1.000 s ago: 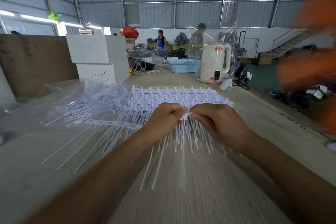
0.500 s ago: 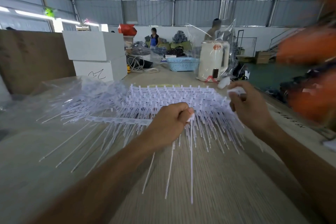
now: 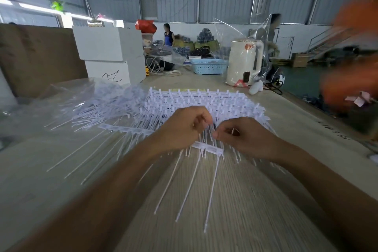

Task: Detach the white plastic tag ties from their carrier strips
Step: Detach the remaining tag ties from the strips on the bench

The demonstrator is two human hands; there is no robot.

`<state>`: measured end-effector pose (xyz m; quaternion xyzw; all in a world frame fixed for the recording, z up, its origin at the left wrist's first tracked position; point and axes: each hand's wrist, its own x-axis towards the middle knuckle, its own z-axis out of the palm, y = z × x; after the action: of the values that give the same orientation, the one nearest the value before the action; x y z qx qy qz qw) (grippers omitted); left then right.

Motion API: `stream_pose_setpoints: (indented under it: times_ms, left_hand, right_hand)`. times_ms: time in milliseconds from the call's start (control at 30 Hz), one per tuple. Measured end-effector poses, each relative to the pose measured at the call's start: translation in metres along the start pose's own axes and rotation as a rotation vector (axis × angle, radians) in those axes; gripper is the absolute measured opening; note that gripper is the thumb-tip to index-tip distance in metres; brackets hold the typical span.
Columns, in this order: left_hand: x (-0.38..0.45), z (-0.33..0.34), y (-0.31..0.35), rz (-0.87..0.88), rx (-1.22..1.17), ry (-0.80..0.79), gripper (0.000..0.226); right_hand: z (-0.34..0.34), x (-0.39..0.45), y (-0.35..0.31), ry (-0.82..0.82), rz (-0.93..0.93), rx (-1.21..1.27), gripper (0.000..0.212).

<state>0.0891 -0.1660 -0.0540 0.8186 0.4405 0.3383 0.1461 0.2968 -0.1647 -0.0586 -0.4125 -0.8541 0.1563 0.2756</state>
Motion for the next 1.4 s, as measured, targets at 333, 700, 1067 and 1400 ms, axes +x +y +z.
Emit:
stream_pose_setpoints:
  times_ms: [333, 700, 1067, 1400]
  left_hand:
    - [-0.006, -0.011, -0.018, 0.025, 0.327, -0.259, 0.019]
    - [-0.006, -0.015, -0.009, -0.03, -0.049, -0.061, 0.016]
    - [-0.004, -0.014, 0.004, -0.115, -0.258, 0.029, 0.041]
    - [-0.007, -0.018, 0.006, -0.149, -0.42, -0.024, 0.05]
  right_hand:
    - [-0.001, -0.001, 0.002, 0.008, -0.045, -0.051, 0.016]
    - [-0.007, -0.003, -0.013, 0.071, -0.001, 0.372, 0.023]
    - [-0.009, -0.003, -0.018, 0.192, -0.175, 0.001, 0.016]
    - [-0.012, -0.008, -0.026, 0.243, -0.438, -0.503, 0.016]
